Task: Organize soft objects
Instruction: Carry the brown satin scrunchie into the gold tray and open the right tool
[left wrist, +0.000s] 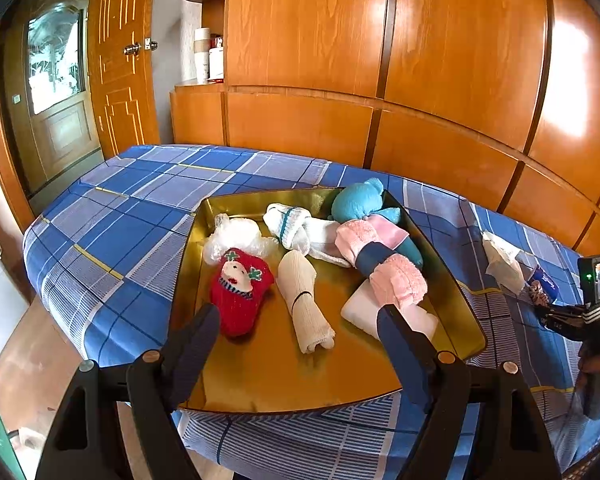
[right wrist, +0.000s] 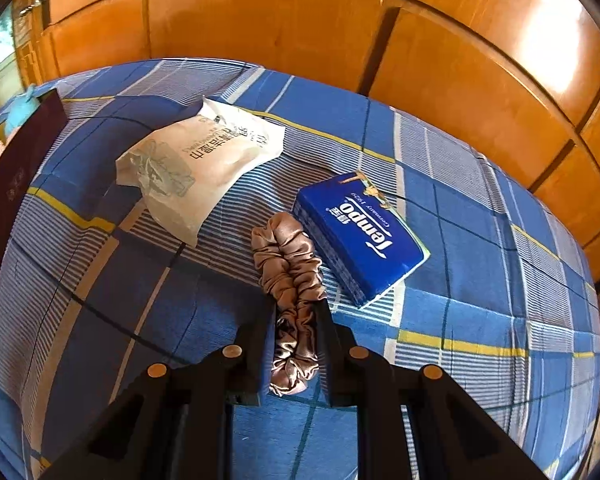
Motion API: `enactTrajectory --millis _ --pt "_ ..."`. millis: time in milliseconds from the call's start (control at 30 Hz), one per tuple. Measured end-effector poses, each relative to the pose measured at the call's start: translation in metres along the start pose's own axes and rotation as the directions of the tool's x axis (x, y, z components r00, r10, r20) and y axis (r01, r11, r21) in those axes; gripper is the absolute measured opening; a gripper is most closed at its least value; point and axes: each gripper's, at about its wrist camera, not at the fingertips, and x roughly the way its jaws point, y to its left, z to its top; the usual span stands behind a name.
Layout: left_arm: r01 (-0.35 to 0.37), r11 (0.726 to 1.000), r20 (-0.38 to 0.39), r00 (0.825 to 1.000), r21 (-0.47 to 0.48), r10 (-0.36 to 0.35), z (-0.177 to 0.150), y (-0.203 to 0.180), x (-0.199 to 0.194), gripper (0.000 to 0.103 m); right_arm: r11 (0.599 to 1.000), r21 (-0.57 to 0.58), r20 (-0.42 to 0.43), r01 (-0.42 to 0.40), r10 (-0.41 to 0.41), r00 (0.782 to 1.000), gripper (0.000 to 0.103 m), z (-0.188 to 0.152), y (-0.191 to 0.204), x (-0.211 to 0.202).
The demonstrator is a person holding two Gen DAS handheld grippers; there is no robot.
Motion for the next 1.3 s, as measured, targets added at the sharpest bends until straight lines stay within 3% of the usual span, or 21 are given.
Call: enactTrajectory --millis 133,333,467,600,767,967,1067,1300 --pt "-0.002 1.000 -0.003 1.000 -0.010 0.002 -0.003 0.007 0.000 0.081 0.997 0.070 -0.022 0.005 -0.004 1.000 0.016 0.005 -0.001 0.000" --pt "-0.013 0.999 -0.008 1.000 -0.034 0.012 -0.008 0.020 0.001 0.081 0.977 0.207 0.006 -0.059 0.059 0.998 0.016 0.006 -0.014 -0.015" --pt "-0.021 0.999 -0.008 1.000 -0.050 0.021 -0.010 0.027 0.001 0.081 0.969 0.226 0.054 -0.100 0.090 0.994 0.016 0.008 -0.009 -0.035" --pt "-0.027 0.998 -0.006 1.000 -0.060 0.027 -0.011 0.032 0.001 0.081 0.960 0.198 0.115 -0.197 0.177 0.977 0.016 0.016 0.011 -0.064" --pt "-0.037 0.997 -0.008 0.999 -0.069 0.037 -0.013 0.037 0.000 0.081 0.937 0.097 0.153 -0.335 0.319 0.935 0.016 0.024 0.063 -0.095" --pt "-0.060 0.994 -0.010 0.998 -0.094 0.060 -0.016 0.049 -0.001 0.081 0.866 -0.030 0.108 -0.500 0.500 0.859 0.016 0.034 0.144 -0.116" --pt "-0.075 0.991 -0.012 0.997 -0.110 0.074 -0.017 0.057 -0.002 0.081 0.835 -0.088 0.080 -0.543 0.550 0.832 0.016 0.035 0.190 -0.123" --pt "-0.088 0.988 -0.018 0.996 -0.123 0.087 -0.020 0.066 -0.003 0.081 0.823 -0.153 -0.062 -0.548 0.545 0.836 0.016 0.030 0.271 -0.094"
